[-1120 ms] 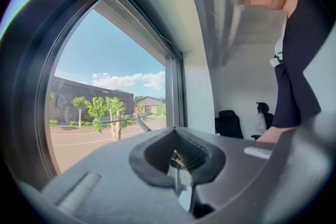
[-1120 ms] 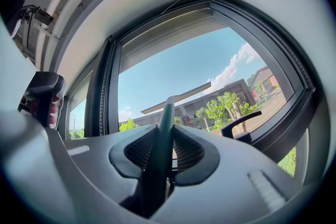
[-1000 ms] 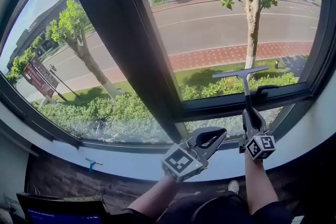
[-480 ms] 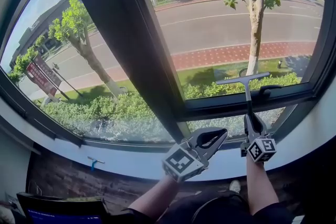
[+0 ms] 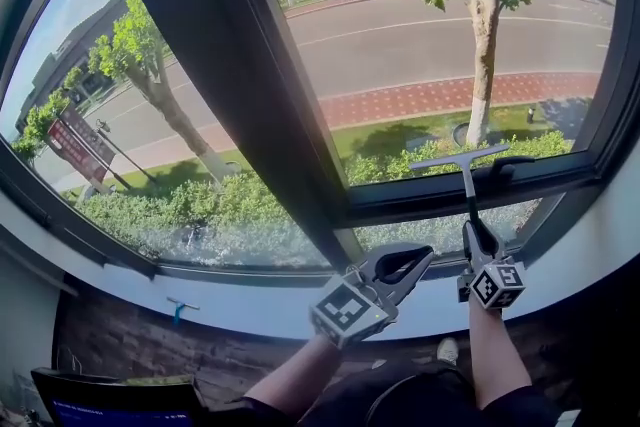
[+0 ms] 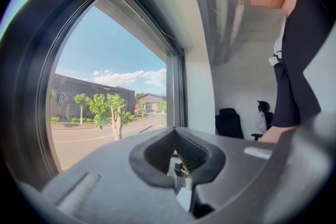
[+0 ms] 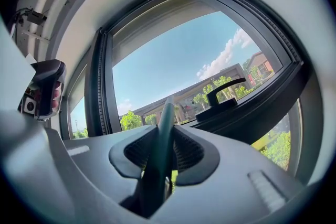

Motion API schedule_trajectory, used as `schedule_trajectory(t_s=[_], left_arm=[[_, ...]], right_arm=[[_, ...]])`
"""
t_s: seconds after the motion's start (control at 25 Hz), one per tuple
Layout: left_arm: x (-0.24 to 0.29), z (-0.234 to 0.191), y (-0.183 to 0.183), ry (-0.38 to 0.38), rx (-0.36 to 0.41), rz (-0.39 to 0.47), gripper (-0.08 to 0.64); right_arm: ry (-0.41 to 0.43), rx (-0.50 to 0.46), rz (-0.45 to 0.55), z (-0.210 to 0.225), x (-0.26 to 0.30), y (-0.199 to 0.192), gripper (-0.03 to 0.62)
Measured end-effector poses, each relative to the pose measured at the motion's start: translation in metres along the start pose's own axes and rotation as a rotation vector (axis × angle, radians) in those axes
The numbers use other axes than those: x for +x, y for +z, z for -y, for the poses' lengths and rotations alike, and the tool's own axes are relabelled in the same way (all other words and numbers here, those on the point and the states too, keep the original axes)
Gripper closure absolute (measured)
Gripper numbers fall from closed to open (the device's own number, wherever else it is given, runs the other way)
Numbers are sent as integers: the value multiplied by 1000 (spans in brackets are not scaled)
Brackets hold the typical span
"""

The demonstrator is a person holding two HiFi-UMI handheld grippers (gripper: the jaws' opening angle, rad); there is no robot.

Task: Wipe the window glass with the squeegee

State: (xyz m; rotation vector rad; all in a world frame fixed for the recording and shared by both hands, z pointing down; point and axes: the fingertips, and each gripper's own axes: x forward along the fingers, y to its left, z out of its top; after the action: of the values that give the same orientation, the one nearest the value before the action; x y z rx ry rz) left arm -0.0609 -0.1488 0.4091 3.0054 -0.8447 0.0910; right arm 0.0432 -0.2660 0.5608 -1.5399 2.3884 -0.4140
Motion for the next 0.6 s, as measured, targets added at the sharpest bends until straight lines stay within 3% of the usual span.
schedule_trajectory(t_s=[0.6], left_arm=[[2,-7,-5,30,-35,13,557]], right_arm=[[-10,16,-71,17,-7,-24,492]])
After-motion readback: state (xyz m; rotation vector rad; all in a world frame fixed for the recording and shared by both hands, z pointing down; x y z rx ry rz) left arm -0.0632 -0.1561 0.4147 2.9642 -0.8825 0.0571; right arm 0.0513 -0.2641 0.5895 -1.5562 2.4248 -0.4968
